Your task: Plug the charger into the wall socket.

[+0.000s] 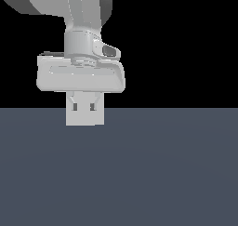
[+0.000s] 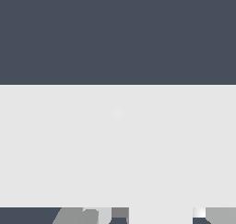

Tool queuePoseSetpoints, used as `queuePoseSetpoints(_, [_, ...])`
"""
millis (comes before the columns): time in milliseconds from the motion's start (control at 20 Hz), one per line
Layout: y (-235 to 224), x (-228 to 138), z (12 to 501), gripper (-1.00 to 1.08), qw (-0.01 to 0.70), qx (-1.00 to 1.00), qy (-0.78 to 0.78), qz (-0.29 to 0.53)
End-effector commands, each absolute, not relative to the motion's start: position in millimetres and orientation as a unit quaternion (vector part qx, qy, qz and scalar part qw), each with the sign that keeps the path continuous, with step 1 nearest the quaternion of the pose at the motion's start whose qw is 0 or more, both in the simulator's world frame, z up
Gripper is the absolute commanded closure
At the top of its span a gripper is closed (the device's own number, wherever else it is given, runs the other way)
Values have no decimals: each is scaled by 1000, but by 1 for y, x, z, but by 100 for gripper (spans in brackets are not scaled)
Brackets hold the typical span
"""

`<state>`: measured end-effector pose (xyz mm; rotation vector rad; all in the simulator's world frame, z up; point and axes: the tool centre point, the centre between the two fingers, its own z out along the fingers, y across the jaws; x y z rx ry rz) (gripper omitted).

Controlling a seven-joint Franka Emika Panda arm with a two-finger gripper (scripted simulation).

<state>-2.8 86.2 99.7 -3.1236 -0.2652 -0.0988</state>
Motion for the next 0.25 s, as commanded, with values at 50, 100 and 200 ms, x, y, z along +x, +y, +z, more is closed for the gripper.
queuePoseSetpoints(50, [87,3,100,108,3,-996,-85,-32])
queuePoseSetpoints(100, [87,4,100,108,3,-996,-85,-32])
queuePoseSetpoints(200, [87,4,100,108,3,-996,-85,-32])
